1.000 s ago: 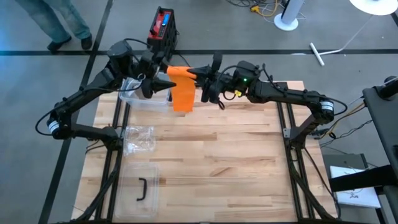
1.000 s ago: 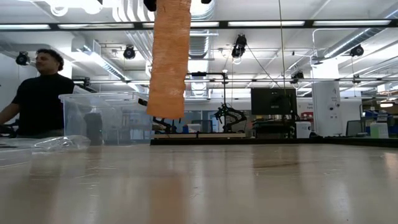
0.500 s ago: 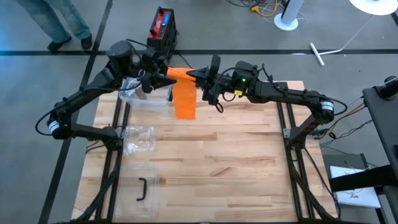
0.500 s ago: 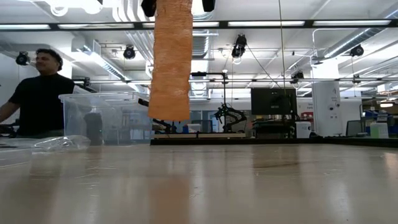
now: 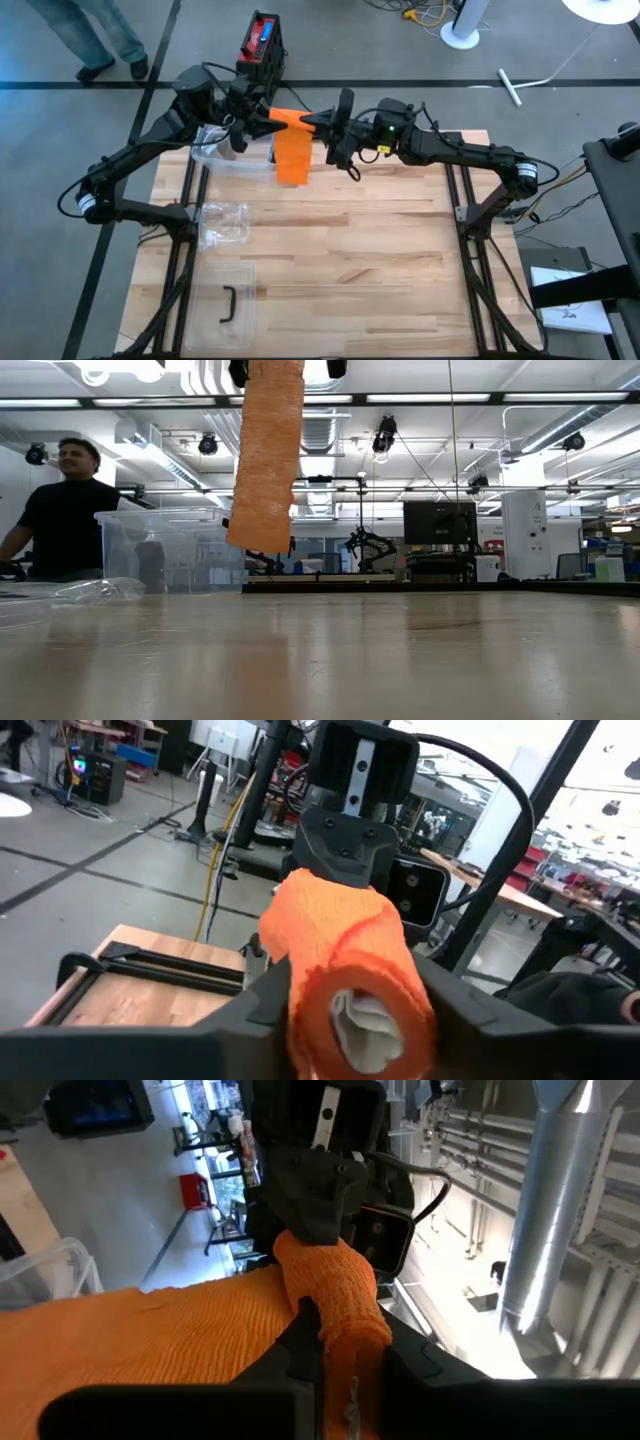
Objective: Roll bandage
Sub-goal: Roll the orange bandage
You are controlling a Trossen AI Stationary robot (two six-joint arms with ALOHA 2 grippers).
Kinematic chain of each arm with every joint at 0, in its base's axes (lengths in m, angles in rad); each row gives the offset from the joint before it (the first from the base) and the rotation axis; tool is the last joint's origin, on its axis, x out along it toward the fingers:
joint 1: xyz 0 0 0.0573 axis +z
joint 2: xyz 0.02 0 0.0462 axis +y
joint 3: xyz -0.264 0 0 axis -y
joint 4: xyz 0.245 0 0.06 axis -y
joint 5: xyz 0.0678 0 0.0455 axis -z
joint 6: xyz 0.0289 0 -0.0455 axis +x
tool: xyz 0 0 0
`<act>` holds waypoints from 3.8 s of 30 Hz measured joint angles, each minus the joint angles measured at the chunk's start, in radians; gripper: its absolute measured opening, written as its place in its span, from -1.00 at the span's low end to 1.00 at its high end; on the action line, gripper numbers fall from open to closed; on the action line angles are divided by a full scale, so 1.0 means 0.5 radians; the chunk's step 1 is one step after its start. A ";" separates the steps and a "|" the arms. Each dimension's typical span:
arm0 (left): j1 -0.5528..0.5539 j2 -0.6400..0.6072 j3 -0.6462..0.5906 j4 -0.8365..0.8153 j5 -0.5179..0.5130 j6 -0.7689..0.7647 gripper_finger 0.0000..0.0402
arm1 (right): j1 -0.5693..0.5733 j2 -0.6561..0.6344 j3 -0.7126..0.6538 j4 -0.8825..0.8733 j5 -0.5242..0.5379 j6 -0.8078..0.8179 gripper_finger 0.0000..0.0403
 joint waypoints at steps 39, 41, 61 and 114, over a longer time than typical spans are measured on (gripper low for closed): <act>0.005 -0.026 0.005 -0.382 0.067 1.542 -0.73 | -0.037 -0.020 -0.005 -0.179 -0.188 2.123 0.41; 0.005 -0.030 0.005 -0.402 0.072 1.553 -0.73 | -0.042 -0.020 -0.005 -0.185 -0.198 2.120 0.34; -0.016 0.023 0.004 -0.335 0.068 1.703 -0.68 | -0.072 -0.021 -0.005 -0.231 -0.233 2.172 -0.29; 0.043 0.027 -0.301 0.357 -0.099 0.758 0.38 | -0.103 -0.076 -0.238 0.202 0.030 2.209 -0.81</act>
